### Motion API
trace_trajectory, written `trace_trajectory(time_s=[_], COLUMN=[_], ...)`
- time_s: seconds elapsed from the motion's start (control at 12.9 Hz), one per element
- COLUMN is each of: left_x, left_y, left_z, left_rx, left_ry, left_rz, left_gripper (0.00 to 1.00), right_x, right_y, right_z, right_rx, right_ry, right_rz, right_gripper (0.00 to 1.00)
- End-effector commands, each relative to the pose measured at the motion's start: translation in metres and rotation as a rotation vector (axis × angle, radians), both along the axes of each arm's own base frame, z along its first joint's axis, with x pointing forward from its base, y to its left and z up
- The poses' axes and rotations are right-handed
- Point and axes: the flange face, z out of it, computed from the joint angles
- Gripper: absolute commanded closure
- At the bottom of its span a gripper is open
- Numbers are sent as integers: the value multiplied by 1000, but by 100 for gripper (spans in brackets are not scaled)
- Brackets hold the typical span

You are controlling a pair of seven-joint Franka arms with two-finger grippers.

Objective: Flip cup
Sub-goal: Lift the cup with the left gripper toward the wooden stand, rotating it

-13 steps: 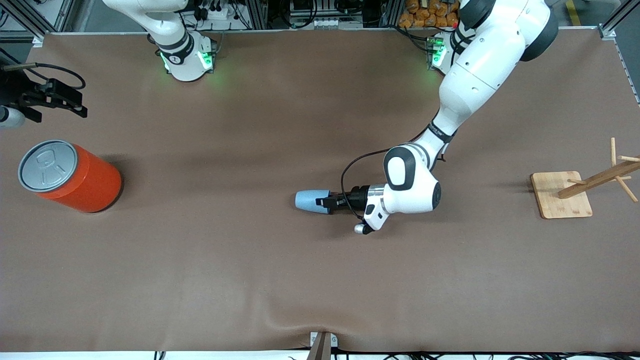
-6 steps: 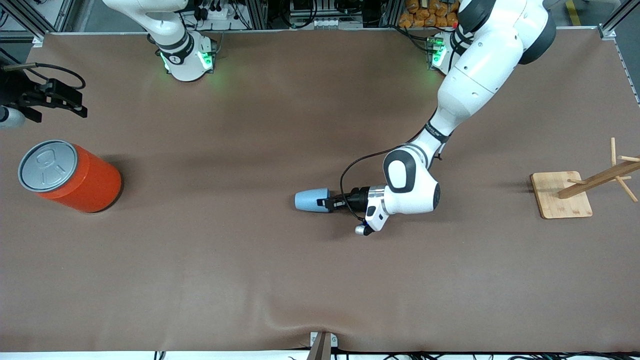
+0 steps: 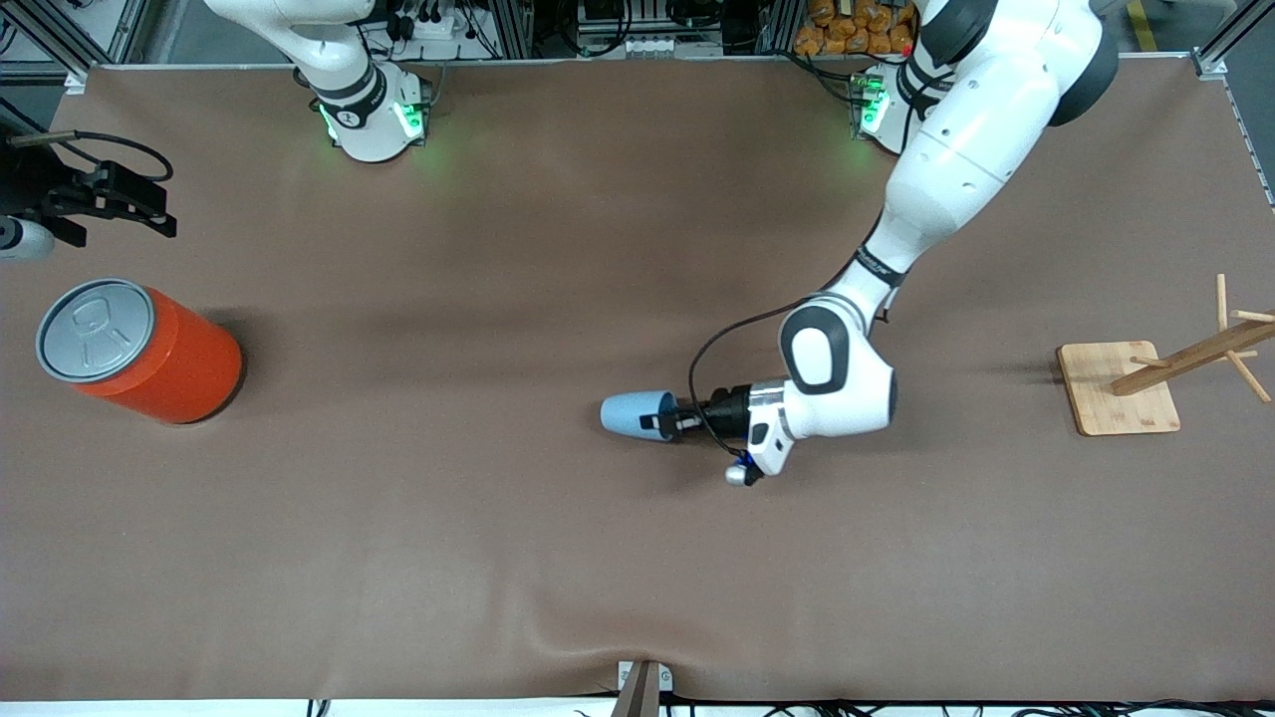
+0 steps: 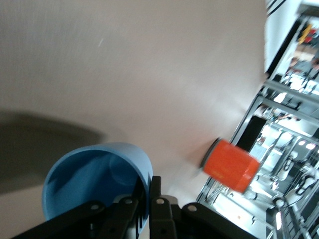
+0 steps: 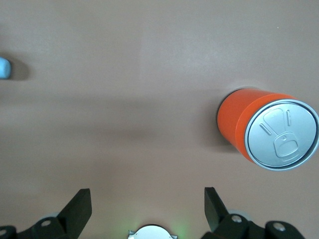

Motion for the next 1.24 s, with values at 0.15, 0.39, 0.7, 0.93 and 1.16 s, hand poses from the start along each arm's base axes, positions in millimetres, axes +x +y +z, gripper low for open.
trace_trajectory(time_s=[0.15, 0.39, 0.7, 0.93, 1.16], left_x=[46, 69, 80, 78, 75], left_y=[75, 125, 208, 238, 256], left_z=[93, 130, 161, 183, 188], left_rx=[108, 212, 304, 440, 669], left_ry=[-125, -100, -97, -112, -139], left_rz=[-17, -63, -106, -136, -178], left_gripper=[100, 100, 100, 100, 100], right_x=[3, 3, 3, 3, 3], right_y=[3, 3, 3, 3, 3], right_z=[4, 3, 3, 3, 3], right_rx=[6, 6, 6, 6, 6], right_ry=[-9, -8, -8, -8, -8], right_rz=[-3, -1, -1, -3, -1], right_gripper=[0, 0, 0, 0, 0])
